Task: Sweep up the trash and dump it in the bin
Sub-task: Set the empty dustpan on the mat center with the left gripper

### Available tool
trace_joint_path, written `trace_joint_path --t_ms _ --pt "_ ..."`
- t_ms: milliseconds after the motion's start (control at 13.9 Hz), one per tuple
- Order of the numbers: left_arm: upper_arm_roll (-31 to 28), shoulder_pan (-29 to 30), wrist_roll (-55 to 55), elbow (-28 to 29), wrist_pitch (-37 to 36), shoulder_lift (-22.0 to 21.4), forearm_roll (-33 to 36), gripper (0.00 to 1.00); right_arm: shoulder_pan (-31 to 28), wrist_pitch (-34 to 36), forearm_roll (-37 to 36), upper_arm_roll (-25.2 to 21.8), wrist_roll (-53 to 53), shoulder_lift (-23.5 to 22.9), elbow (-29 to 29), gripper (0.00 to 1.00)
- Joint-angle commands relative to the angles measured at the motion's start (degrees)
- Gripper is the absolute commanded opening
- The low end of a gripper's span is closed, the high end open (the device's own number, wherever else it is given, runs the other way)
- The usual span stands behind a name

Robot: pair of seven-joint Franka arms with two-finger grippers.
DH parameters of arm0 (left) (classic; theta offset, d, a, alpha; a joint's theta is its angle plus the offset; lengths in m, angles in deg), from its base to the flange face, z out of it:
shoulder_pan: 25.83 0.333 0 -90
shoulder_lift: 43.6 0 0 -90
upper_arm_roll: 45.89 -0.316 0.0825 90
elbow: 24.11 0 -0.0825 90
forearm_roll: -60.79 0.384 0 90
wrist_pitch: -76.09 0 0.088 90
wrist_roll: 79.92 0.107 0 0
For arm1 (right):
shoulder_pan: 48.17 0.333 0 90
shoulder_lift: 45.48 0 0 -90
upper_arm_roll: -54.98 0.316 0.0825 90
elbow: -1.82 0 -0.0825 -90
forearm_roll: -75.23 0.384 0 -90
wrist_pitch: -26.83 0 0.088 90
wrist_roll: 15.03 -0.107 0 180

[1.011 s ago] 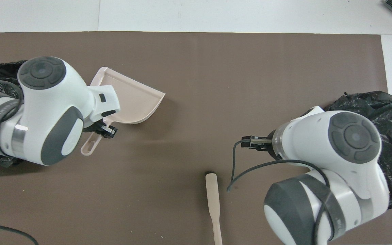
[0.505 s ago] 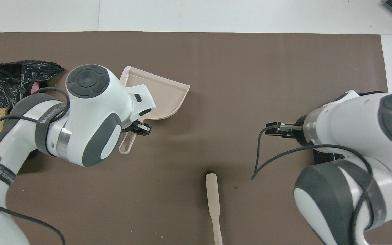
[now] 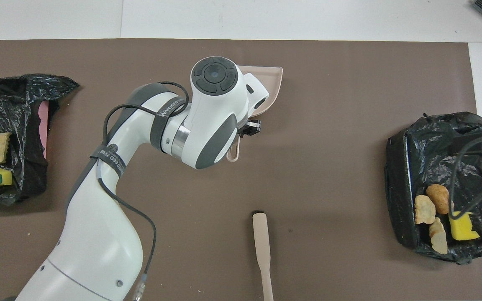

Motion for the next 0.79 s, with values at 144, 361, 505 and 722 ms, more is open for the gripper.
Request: trace_joint_path --t_ms 144,361,505,722 --pt "-1.24 -2.20 -4.03 -4.19 -2.01 2.35 0.37 0.00 4.52 4.39 -1.11 -1.91 1.67 1.45 0.23 1.00" --pt "-0.97 -2.64 -7.28 -3.93 -2.36 1.91 1.51 0.00 5.42 3.34 -1.20 -2.80 2.10 0.49 0.75 1.00" --pt "-0.89 -2.99 -7.29 -2.09 -2.19 1.12 1.51 0.00 6.56 4.04 -2.42 -2.71 1.84 -1.26 3.55 1.00" --pt "-0.97 -3.17 -7.46 -0.15 -1.58 0.06 1.60 0.00 7.27 3.87 -2.16 -3.06 -0.70 -0.39 2.43 1.00"
